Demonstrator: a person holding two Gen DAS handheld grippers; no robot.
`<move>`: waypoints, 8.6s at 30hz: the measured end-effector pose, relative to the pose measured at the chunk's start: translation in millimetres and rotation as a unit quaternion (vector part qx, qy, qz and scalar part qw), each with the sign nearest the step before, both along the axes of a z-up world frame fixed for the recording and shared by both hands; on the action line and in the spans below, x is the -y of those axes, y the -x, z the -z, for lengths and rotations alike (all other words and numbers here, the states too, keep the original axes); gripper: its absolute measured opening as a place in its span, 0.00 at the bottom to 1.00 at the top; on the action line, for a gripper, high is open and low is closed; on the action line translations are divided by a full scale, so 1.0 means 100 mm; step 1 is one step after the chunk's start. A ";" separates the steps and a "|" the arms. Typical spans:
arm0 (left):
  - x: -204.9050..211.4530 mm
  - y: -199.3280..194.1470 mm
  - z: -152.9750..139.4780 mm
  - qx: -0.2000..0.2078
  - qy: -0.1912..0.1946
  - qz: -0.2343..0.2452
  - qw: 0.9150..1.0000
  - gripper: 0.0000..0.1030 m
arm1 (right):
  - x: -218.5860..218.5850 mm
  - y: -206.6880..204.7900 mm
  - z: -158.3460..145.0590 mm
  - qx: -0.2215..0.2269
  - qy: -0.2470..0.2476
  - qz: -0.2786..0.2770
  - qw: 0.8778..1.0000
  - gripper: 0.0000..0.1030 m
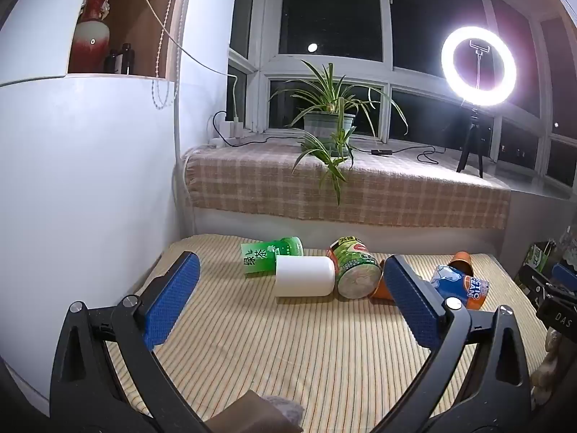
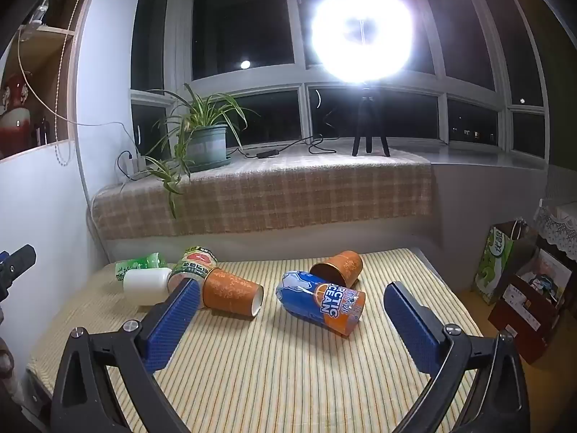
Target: Flip cup upright
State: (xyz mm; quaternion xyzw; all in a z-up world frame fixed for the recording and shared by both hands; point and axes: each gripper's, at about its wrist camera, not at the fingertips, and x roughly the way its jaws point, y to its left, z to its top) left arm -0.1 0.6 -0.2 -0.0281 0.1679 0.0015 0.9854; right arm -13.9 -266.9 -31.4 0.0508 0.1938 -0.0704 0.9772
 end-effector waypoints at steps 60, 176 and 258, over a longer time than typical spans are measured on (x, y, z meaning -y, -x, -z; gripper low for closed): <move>-0.06 -0.02 0.03 -0.002 -0.003 -0.005 1.000 1.00 | 0.01 0.01 0.02 0.001 -0.004 -0.003 1.000 1.00; -1.53 -0.03 0.67 -0.115 0.027 -0.126 0.985 1.00 | -2.54 -2.47 0.62 -0.264 0.387 -0.492 0.734 0.76; 0.41 -1.59 1.48 -0.420 0.332 0.183 0.825 0.91 | 0.82 -0.12 0.83 -0.188 -0.260 -0.084 0.943 0.86</move>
